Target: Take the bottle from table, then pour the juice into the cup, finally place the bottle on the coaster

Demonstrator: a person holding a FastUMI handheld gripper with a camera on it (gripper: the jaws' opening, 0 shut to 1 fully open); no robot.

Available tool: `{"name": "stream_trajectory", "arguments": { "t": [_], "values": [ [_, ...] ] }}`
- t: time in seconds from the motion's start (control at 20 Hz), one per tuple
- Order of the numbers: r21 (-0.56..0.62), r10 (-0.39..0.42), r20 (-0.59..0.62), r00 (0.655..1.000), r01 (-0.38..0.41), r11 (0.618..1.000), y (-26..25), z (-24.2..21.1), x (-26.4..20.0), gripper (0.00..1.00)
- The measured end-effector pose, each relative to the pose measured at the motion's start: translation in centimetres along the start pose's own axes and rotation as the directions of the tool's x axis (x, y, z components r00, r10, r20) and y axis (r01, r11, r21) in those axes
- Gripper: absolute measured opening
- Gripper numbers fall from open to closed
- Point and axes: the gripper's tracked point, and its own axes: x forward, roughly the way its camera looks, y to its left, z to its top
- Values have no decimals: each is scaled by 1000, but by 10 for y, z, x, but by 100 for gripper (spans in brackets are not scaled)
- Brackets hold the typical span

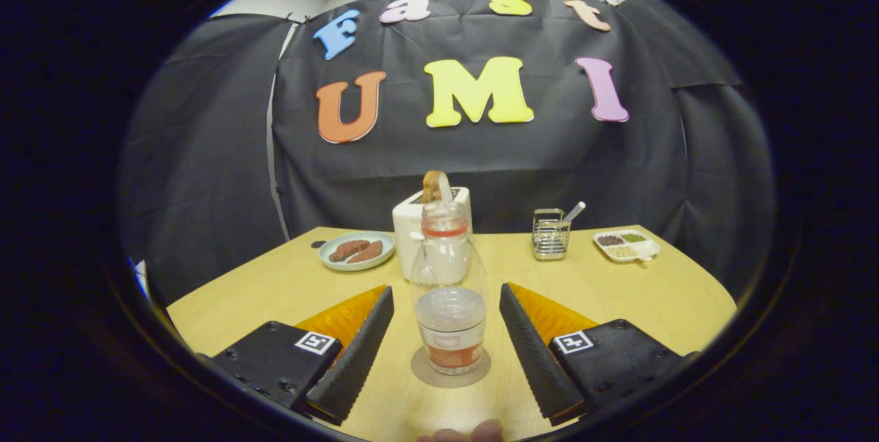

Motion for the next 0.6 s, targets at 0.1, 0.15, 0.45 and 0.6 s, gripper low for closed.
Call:
{"name": "stream_trajectory", "arguments": {
  "t": [0.1, 0.15, 0.45, 0.6],
  "values": [
    [8, -5, 53, 999, 5, 1000, -1, 31, -32, 100],
    [2, -18, 82, 996, 17, 1000, -4, 50, -52, 100],
    [-25, -107, 244, 964, 116, 993, -30, 158, -173, 100],
    [-4, -136, 269, 953, 142, 990, -44, 179, -222, 100]
  ]
}}
